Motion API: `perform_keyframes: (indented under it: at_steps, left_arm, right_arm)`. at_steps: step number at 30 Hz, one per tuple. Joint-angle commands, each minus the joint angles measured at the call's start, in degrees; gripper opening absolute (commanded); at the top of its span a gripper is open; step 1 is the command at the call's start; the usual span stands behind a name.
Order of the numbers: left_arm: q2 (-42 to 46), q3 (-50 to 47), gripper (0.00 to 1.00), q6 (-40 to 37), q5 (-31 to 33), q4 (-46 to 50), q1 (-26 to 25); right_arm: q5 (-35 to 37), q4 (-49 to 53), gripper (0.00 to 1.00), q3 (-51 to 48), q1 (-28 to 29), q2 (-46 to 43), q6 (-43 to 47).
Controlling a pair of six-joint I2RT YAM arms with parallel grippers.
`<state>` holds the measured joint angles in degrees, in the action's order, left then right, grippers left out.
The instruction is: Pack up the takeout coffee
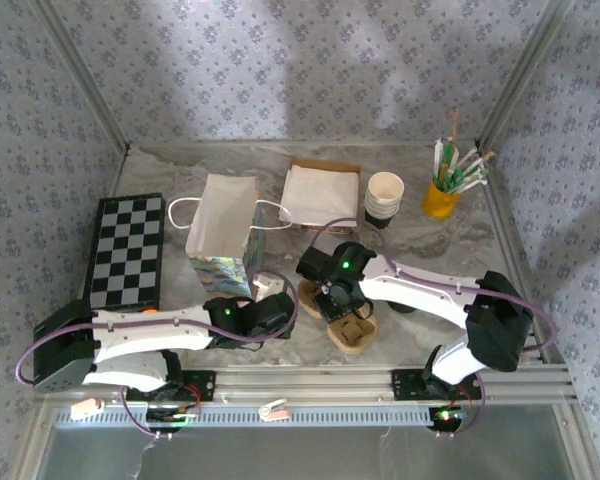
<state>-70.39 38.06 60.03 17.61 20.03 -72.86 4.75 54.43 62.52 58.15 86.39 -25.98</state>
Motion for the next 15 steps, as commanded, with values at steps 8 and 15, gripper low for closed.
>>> perform_keyframes:
  at_steps: [8, 15]
  left_arm:
    - [1.92, 0.03, 0.24, 0.36, 1.18, 2.41, -0.27]
    - [2.1, -0.13, 0.24, 0.52, 1.35, 2.3, -0.29]
  right_arm:
    - [-0.15, -0.82, 0.45, -0.81, -0.49, 1.32, 2.15]
    - [1.35, 1.01, 0.51, 0.69, -0.77, 0.27, 2.08]
